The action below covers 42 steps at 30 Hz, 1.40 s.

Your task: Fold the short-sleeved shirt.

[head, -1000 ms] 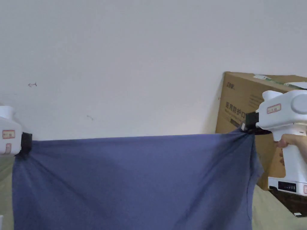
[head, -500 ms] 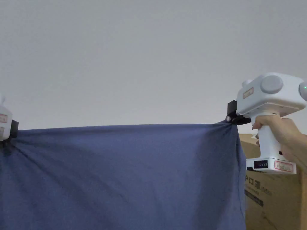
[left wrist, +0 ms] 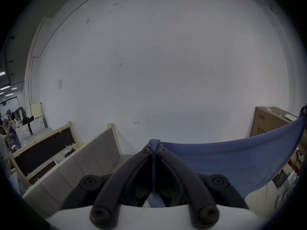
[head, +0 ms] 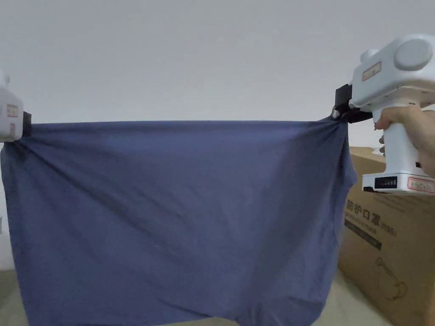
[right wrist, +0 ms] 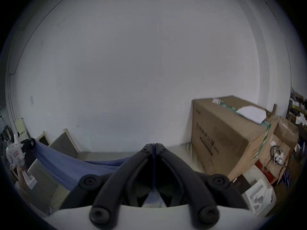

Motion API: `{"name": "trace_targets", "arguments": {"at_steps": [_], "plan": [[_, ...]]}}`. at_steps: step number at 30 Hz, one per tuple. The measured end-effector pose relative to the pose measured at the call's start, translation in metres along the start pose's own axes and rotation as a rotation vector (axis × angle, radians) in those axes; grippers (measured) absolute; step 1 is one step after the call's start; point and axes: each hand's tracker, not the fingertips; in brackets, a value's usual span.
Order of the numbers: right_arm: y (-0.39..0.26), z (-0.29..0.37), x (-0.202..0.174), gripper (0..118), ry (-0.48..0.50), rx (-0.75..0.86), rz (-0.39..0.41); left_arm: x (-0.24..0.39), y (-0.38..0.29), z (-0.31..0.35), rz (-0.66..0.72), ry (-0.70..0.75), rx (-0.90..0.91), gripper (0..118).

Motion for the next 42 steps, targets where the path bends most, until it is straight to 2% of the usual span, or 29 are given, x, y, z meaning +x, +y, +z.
{"name": "trace_targets", "arguments": {"at_steps": [3, 7, 11, 17, 20, 24, 28, 31, 33, 37, 40, 42], "plan": [[-0.047, -0.041, 0.006, 1, -0.024, -0.089, 0.011, 0.011, -0.054, -0.029, -0.007, -0.009, -0.068, 2], [-0.133, -0.103, 0.019, 1, -0.038, -0.267, 0.018, 0.027, -0.149, -0.073, -0.004, -0.025, -0.259, 2], [-0.225, -0.151, 0.038, 1, -0.051, -0.436, -0.016, 0.042, -0.250, -0.097, 0.020, -0.018, -0.433, 2], [-0.339, -0.183, 0.067, 1, -0.082, -0.656, -0.026, 0.057, -0.362, -0.096, -0.024, -0.012, -0.659, 1], [-0.374, -0.177, 0.076, 1, -0.097, -0.720, 0.019, 0.055, -0.397, -0.079, -0.018, -0.030, -0.707, 1], [-0.407, -0.137, 0.092, 1, -0.075, -0.739, -0.054, 0.038, -0.426, -0.048, -0.034, -0.045, -0.722, 2], [-0.433, -0.066, 0.104, 1, -0.050, -0.740, -0.062, 0.003, -0.438, 0.018, 0.046, -0.083, -0.715, 1], [-0.455, -0.002, 0.106, 1, -0.019, -0.738, -0.123, -0.015, -0.448, 0.077, 0.010, -0.084, -0.699, 1], [-0.469, 0.037, 0.102, 1, -0.009, -0.743, -0.107, -0.025, -0.453, 0.119, -0.031, -0.096, -0.696, 1], [-0.502, 0.116, 0.096, 1, -0.007, -0.767, -0.074, -0.047, -0.463, 0.207, -0.029, -0.100, -0.674, 2], [-0.530, 0.170, 0.099, 1, -0.009, -0.789, -0.061, -0.059, -0.477, 0.256, -0.024, -0.096, -0.667, 2], [-0.547, 0.198, 0.100, 1, -0.013, -0.803, -0.053, -0.061, -0.488, 0.281, -0.068, -0.098, -0.685, 2]]}}
